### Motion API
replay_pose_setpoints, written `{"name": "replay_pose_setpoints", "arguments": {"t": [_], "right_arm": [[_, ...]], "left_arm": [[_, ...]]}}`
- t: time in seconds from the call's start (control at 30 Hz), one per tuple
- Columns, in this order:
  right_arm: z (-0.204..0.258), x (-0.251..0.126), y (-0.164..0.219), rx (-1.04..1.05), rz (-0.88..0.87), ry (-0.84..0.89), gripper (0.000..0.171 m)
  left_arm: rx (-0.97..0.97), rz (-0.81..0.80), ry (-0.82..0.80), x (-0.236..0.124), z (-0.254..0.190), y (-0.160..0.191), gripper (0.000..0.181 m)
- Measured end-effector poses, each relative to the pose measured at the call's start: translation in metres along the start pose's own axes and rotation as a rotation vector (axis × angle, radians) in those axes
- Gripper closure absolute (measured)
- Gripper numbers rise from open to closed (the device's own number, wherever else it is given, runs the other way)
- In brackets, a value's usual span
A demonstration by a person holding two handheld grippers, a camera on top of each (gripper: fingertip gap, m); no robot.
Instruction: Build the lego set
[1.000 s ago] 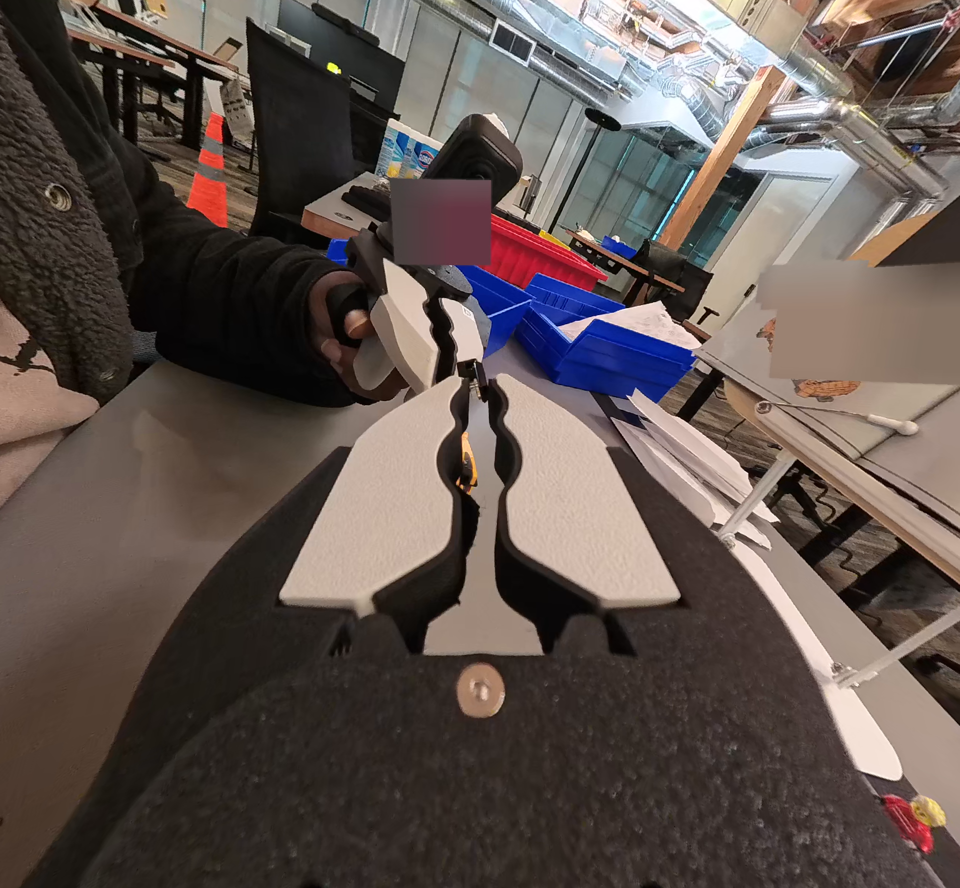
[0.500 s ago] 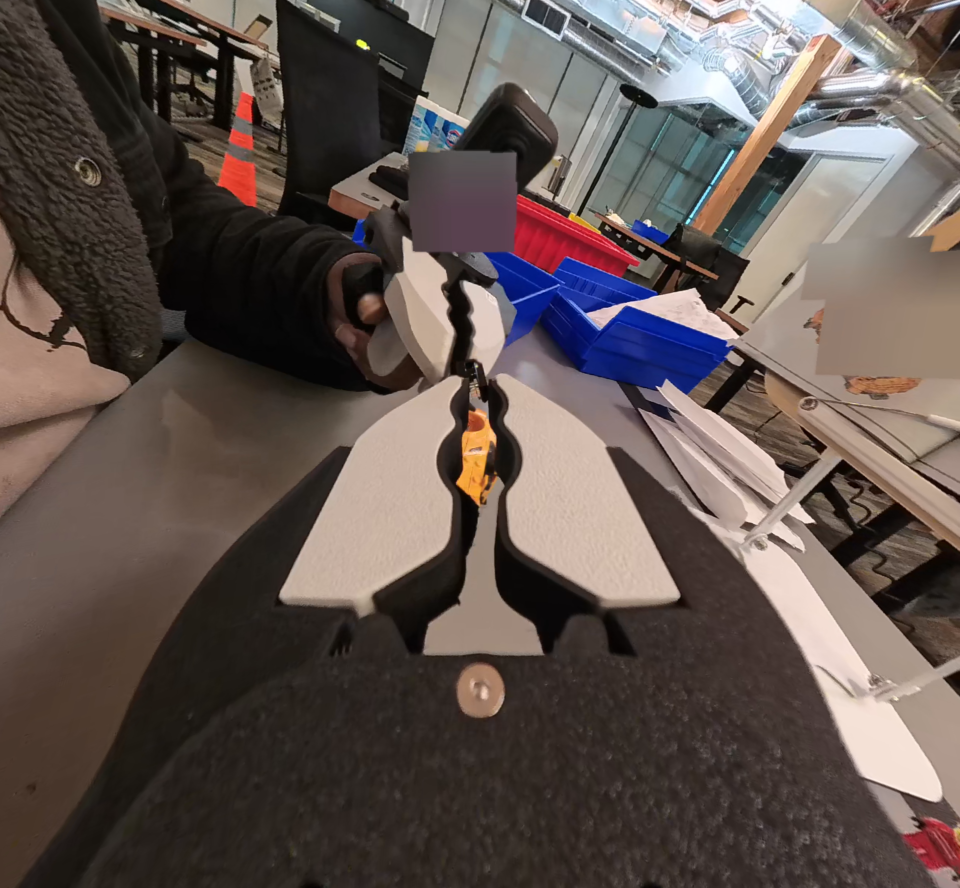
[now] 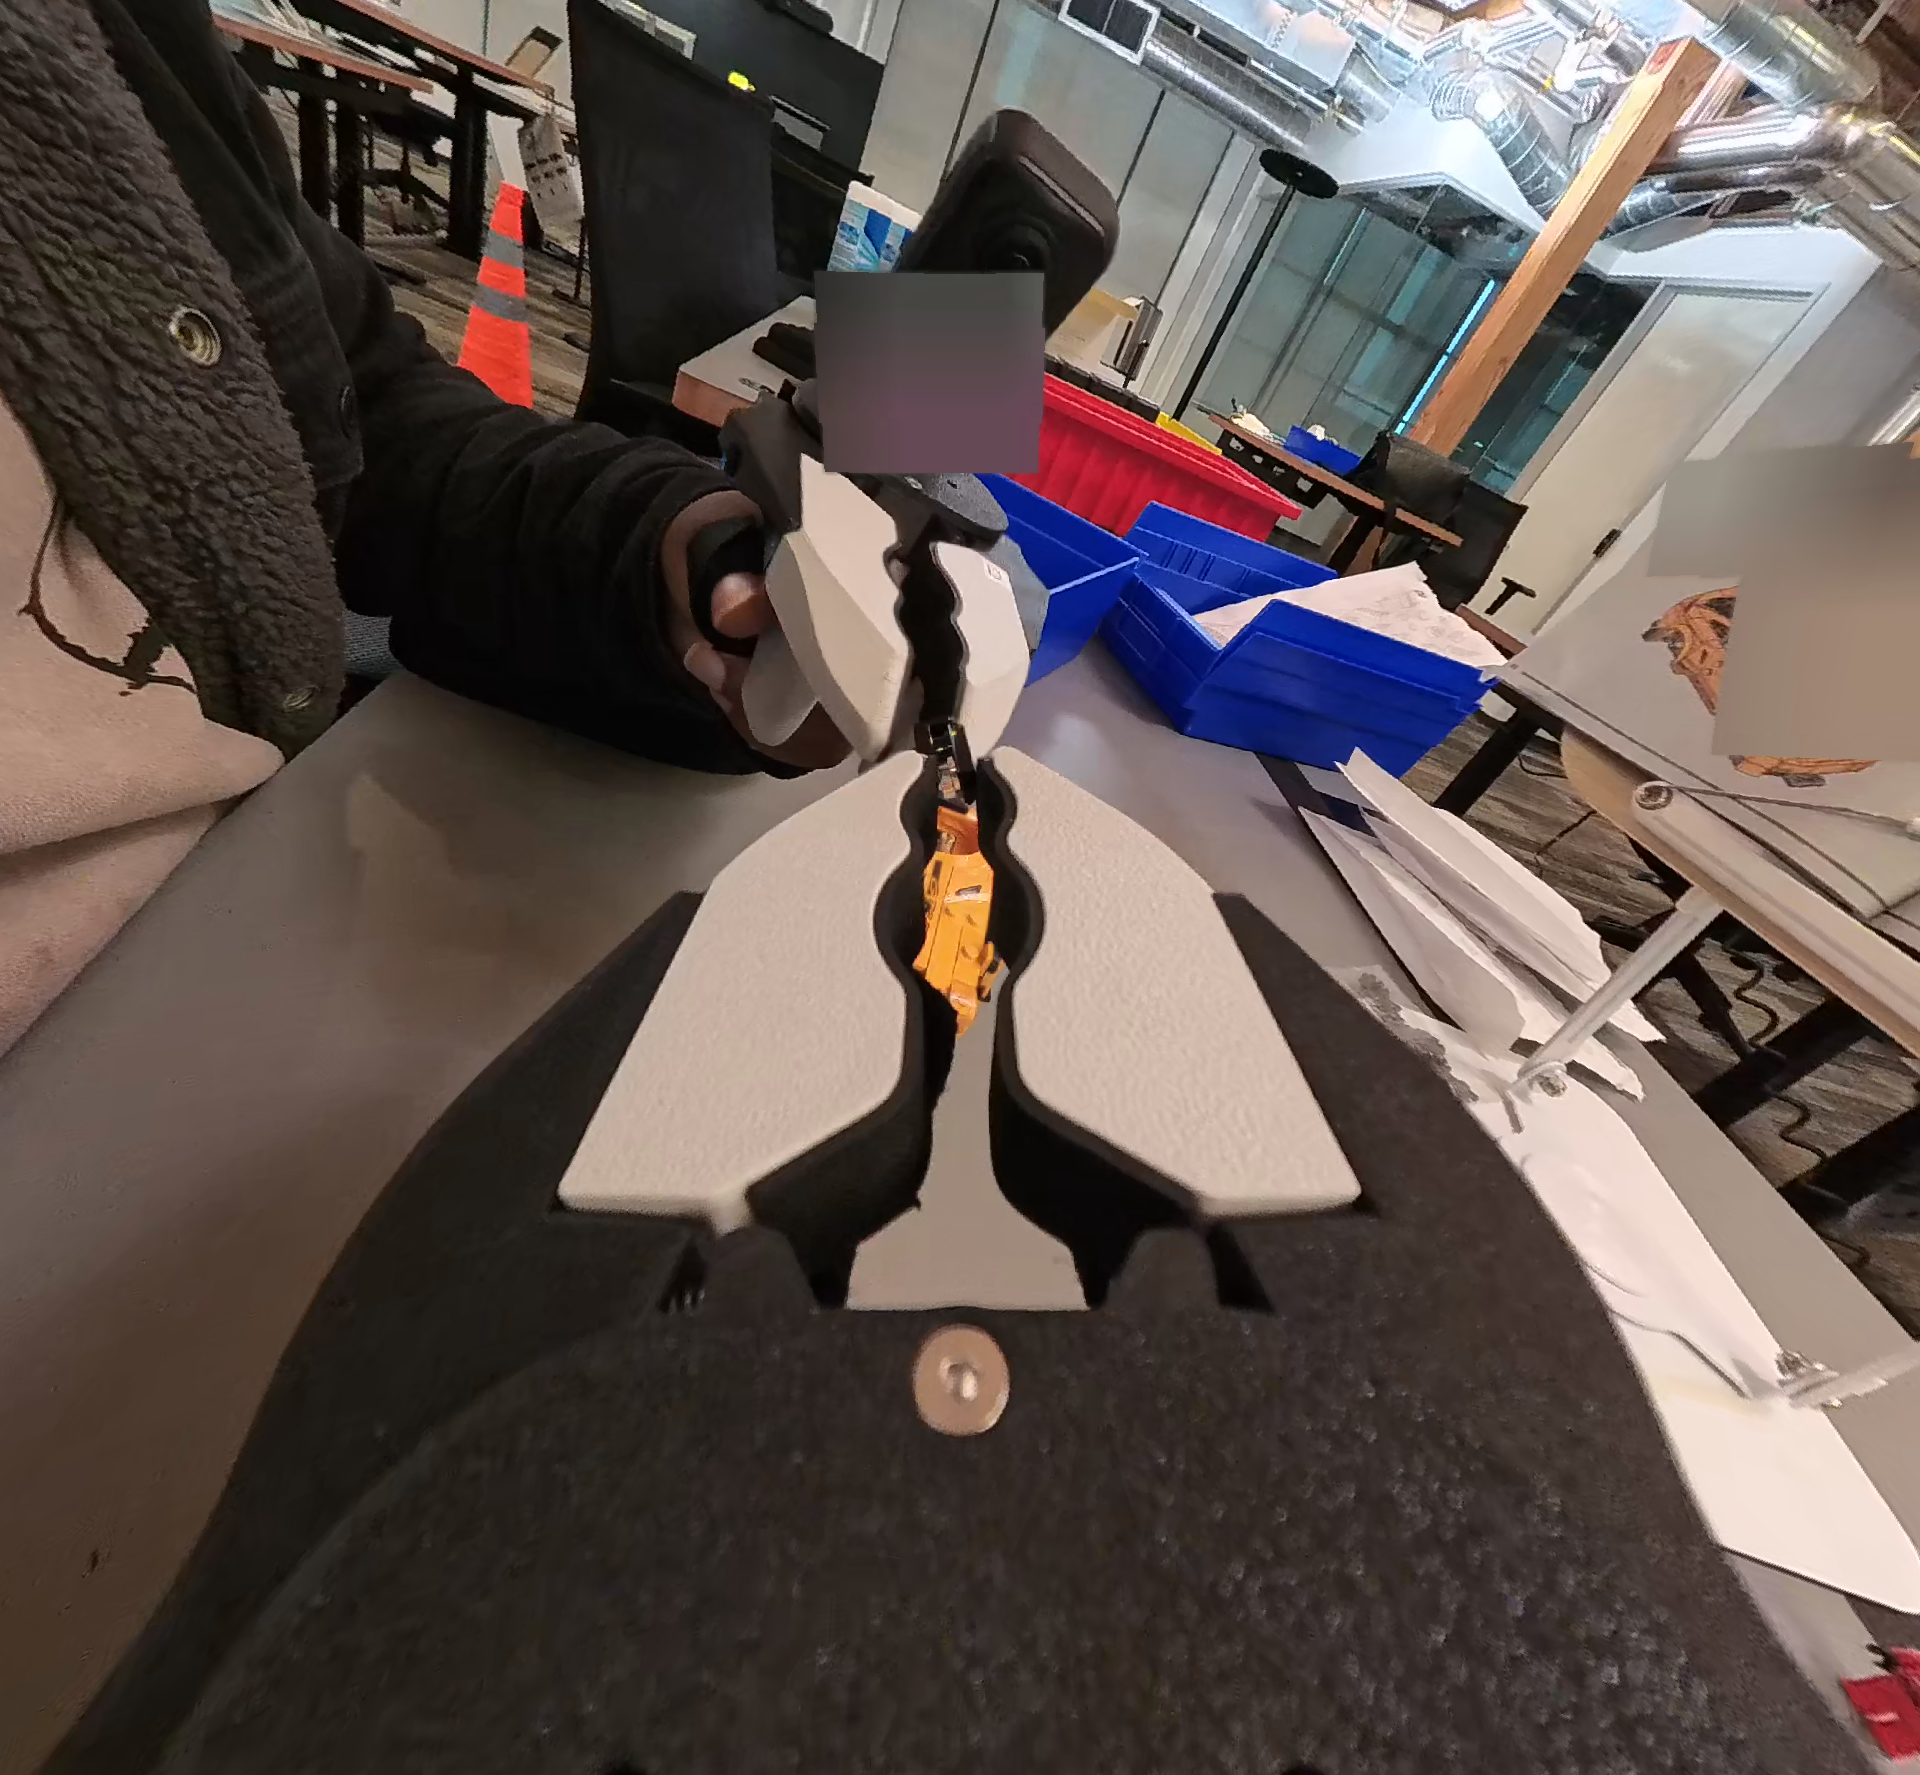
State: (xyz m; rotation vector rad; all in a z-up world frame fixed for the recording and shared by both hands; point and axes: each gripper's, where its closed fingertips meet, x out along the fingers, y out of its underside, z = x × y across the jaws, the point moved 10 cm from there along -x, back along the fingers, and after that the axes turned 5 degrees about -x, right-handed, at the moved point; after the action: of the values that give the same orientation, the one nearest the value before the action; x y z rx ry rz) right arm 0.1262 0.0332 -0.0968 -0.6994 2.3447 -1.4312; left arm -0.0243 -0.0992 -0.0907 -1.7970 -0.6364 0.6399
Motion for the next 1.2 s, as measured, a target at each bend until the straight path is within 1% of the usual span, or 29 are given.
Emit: {"name": "replay_pose_setpoints", "arguments": {"t": [0.17,0.23,0.3,0.4,0.97,1.2], "right_arm": [[0.005,0.004,0.002,-0.038,0.040,-0.021,0.165],[0.007,0.006,0.003,-0.071,0.066,-0.029,0.165],[0.010,0.008,0.003,-0.096,0.083,-0.036,0.165],[0.011,0.008,0.003,-0.123,0.102,-0.031,0.165],[0.011,0.010,0.006,-0.101,0.136,-0.024,0.164],[0.012,0.009,0.006,-0.095,0.126,-0.041,0.165]], "left_arm": [[-0.079,0.019,0.046,0.004,0.002,0.003,0.163],[-0.111,0.037,0.054,0.005,0.004,0.005,0.165],[-0.131,0.052,0.065,0.006,0.005,0.006,0.171],[-0.145,0.066,0.062,0.007,0.006,0.007,0.171],[-0.109,0.096,0.020,0.006,0.007,0.009,0.171],[-0.100,0.100,0.030,0.007,0.006,0.009,0.171]]}}
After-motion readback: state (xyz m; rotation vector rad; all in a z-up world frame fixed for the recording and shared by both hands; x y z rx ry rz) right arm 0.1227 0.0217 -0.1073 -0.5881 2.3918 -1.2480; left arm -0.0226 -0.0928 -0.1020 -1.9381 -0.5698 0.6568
